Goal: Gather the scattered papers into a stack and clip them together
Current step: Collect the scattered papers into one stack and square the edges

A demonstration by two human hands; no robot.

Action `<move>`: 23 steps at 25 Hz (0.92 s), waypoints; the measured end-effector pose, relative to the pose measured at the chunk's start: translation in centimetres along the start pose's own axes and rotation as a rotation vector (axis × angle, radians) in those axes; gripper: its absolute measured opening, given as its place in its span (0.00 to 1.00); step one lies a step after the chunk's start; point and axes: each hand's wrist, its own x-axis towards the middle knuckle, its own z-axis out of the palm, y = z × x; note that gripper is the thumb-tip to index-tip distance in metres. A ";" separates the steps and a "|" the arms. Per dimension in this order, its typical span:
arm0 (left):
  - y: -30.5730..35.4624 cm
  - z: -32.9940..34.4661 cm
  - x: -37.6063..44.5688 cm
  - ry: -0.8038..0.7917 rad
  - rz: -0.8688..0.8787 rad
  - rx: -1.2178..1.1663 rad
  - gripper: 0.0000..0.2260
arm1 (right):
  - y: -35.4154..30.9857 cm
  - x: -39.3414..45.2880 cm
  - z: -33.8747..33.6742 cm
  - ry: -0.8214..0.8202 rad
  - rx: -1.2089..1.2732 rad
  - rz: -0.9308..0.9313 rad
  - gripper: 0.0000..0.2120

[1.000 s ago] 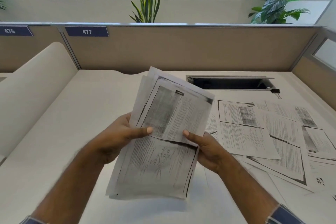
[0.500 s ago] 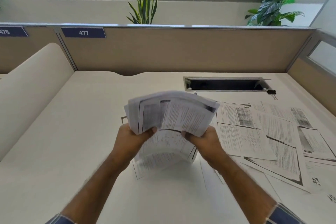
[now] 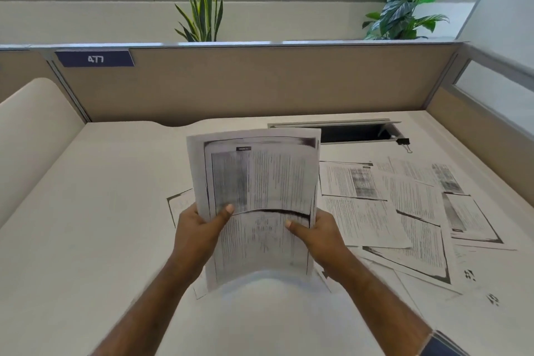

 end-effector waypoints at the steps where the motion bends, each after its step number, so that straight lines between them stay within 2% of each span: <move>1: 0.4 0.7 0.4 -0.011 0.003 -0.017 0.06 | -0.2 0.2 -1.0 0.017 0.033 0.001 0.11; 6: 0.6 6.5 1.6 -0.051 -0.100 -0.003 0.10 | -0.8 1.7 -6.2 0.213 0.051 0.058 0.14; 11: 0.8 14.9 3.9 -0.065 -0.110 0.032 0.08 | -0.3 4.1 -12.3 0.331 0.081 0.086 0.10; 14: 0.2 20.1 5.3 -0.130 -0.139 0.152 0.06 | 1.0 5.9 -16.4 0.454 -0.109 0.108 0.10; 16: -1.1 23.2 5.6 -0.151 -0.157 0.278 0.05 | 2.4 7.0 -18.6 0.472 -0.259 0.159 0.10; 18: -2.5 25.8 5.6 -0.146 -0.166 0.407 0.08 | 3.9 7.9 -20.3 0.453 -0.531 0.264 0.12; 20: -3.4 27.6 5.4 -0.132 -0.184 0.509 0.13 | 4.8 8.3 -21.0 0.392 -0.810 0.398 0.19; 23: -4.0 29.4 5.5 -0.141 -0.227 0.601 0.17 | 5.5 8.9 -21.3 0.347 -0.851 0.457 0.24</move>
